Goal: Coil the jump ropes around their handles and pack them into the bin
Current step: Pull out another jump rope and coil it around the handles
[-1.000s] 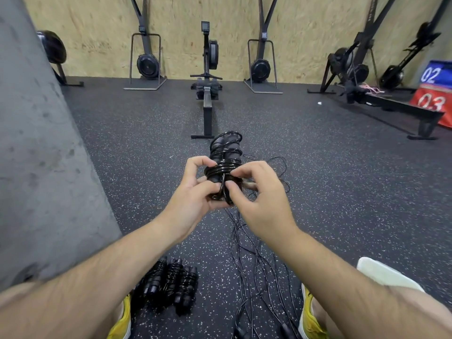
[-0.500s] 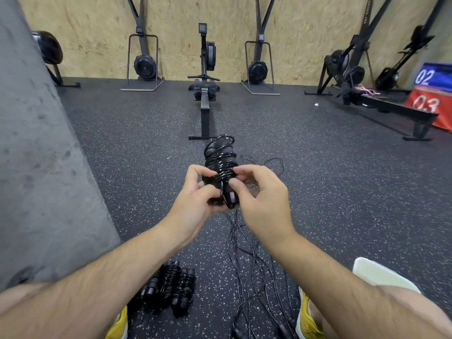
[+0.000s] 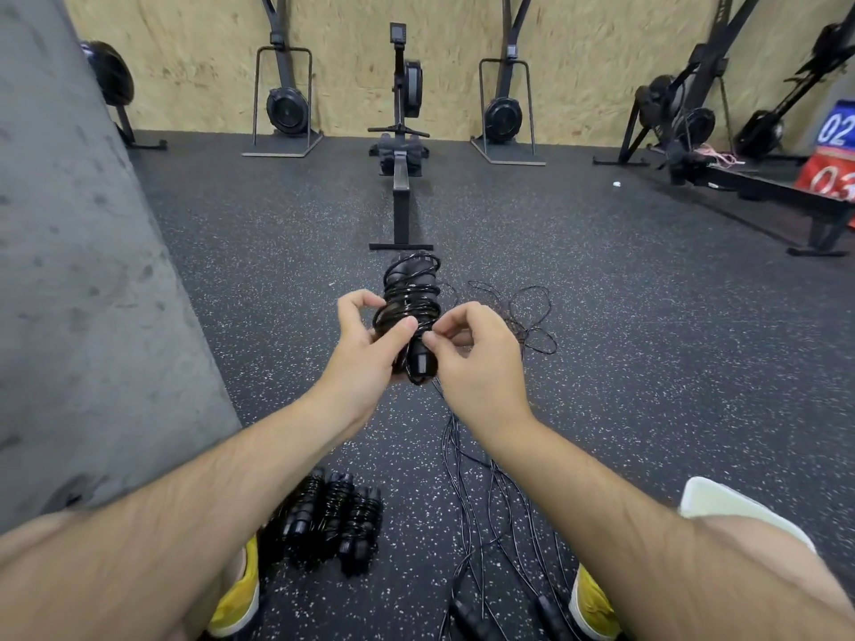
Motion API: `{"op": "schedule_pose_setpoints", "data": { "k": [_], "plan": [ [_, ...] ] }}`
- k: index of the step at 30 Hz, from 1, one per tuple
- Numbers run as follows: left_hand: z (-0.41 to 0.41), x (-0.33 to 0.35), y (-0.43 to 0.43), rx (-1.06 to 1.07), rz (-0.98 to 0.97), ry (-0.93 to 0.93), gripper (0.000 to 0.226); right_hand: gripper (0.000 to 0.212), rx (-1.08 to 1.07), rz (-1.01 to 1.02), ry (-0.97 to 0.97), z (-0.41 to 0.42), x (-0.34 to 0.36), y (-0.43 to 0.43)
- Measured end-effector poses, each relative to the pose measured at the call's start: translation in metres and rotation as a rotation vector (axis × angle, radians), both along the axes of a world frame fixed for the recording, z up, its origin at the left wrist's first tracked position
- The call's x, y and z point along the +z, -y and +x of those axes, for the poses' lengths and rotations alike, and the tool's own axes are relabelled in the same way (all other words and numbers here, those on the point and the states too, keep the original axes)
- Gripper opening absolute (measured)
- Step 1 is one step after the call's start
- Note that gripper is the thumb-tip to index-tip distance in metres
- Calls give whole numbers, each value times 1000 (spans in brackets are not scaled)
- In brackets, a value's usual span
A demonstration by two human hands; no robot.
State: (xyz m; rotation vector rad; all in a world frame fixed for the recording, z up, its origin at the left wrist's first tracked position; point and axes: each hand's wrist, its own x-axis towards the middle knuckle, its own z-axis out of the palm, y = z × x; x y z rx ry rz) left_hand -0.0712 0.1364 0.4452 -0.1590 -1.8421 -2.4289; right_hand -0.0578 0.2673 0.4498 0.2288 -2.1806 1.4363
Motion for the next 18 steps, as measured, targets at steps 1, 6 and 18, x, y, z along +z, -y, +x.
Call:
{"op": "schedule_pose_setpoints", "data": {
  "k": [1,6,18],
  "plan": [
    [-3,-1,4,10,-4,23,40,16,10,-17,27,-2,-3,3],
    [-18,-29,30,34,-126,179,58,19,26,-162,265,-19,-26,26],
    [-22,-176,84,112,-234,638,39,29,126,34,807,-48,-166,91]
  ]
}}
